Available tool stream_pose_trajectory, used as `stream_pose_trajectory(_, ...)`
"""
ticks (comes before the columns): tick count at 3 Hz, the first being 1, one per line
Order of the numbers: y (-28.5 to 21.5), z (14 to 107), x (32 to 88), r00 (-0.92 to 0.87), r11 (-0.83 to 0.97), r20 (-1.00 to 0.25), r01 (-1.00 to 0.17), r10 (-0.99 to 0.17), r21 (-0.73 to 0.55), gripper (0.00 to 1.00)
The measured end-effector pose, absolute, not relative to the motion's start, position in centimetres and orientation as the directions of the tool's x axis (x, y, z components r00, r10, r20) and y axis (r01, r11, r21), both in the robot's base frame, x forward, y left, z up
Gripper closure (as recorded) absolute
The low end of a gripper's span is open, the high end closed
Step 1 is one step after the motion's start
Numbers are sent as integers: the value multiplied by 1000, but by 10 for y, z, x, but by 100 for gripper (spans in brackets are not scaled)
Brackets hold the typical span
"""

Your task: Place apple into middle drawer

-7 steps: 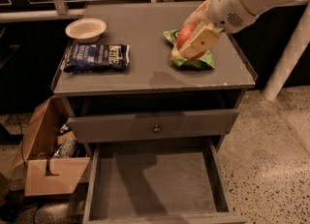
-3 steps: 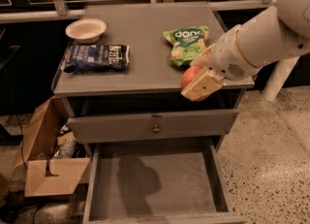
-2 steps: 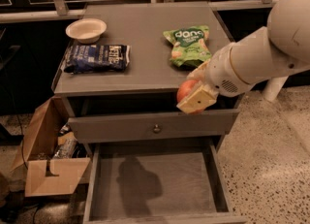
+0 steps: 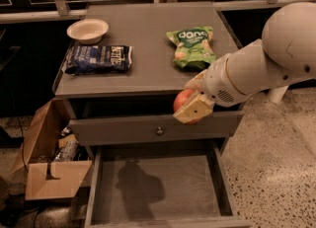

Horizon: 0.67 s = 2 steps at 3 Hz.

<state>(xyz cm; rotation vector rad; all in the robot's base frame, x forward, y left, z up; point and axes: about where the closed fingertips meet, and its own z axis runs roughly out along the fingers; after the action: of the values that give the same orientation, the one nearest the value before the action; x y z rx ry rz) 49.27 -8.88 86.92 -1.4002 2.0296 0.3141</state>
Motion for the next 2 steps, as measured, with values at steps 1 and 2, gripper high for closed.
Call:
stream_pose_trajectory(1, -87, 864, 491, -232, 404, -628, -904, -743, -143, 100)
stream_pose_trajectory(2, -81, 828, 483, -286, 435, -625, -896, -726, -94, 100)
